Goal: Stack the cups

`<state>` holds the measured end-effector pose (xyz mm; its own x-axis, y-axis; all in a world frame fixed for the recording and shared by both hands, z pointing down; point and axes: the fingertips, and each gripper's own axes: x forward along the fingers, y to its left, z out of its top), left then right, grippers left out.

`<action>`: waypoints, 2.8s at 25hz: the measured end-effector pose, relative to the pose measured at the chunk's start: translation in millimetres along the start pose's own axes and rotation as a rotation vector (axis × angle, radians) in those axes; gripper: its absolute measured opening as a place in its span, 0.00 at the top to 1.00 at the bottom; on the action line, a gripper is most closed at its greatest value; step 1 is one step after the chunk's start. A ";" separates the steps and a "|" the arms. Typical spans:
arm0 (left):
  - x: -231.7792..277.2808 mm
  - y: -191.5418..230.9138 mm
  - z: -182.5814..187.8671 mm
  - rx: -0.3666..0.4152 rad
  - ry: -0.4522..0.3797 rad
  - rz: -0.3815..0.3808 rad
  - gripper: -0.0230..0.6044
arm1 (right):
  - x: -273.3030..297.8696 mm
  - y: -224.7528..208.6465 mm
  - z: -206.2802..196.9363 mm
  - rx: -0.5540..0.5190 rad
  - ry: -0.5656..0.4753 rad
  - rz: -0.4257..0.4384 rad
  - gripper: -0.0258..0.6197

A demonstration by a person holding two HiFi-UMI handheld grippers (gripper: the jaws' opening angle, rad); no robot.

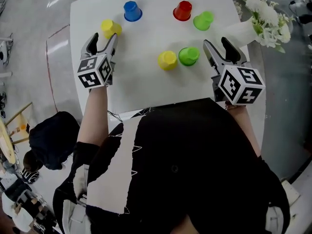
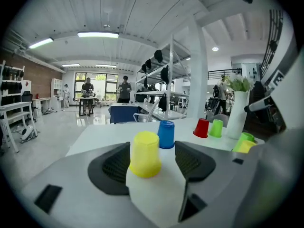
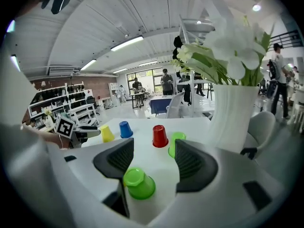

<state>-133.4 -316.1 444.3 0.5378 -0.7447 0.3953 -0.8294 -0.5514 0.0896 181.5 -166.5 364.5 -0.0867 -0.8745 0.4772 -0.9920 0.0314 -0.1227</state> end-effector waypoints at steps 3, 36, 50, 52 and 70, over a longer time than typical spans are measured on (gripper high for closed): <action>15.6 6.5 2.7 0.003 0.006 -0.035 0.49 | 0.0 -1.5 -0.5 0.005 0.012 -0.031 0.53; 1.7 -21.3 1.1 0.010 -0.026 -0.077 0.59 | -4.6 -9.3 -20.3 0.017 0.046 -0.010 0.53; -48.1 -77.6 -23.9 0.005 0.014 -0.048 0.59 | -17.1 -3.5 -27.7 -0.001 0.044 0.110 0.53; -50.8 -85.4 -27.0 0.009 0.018 -0.051 0.59 | -19.6 -3.7 -29.9 -0.006 0.046 0.120 0.54; -48.2 -142.7 -43.5 0.050 0.062 -0.089 0.59 | -30.5 -17.5 -36.9 -0.020 0.046 0.159 0.53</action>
<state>-47.6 -185.2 452.3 0.5970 -0.6685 0.4435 -0.7696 -0.6333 0.0813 198.1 -122.5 384.2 -0.2464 -0.8347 0.4925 -0.9670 0.1776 -0.1828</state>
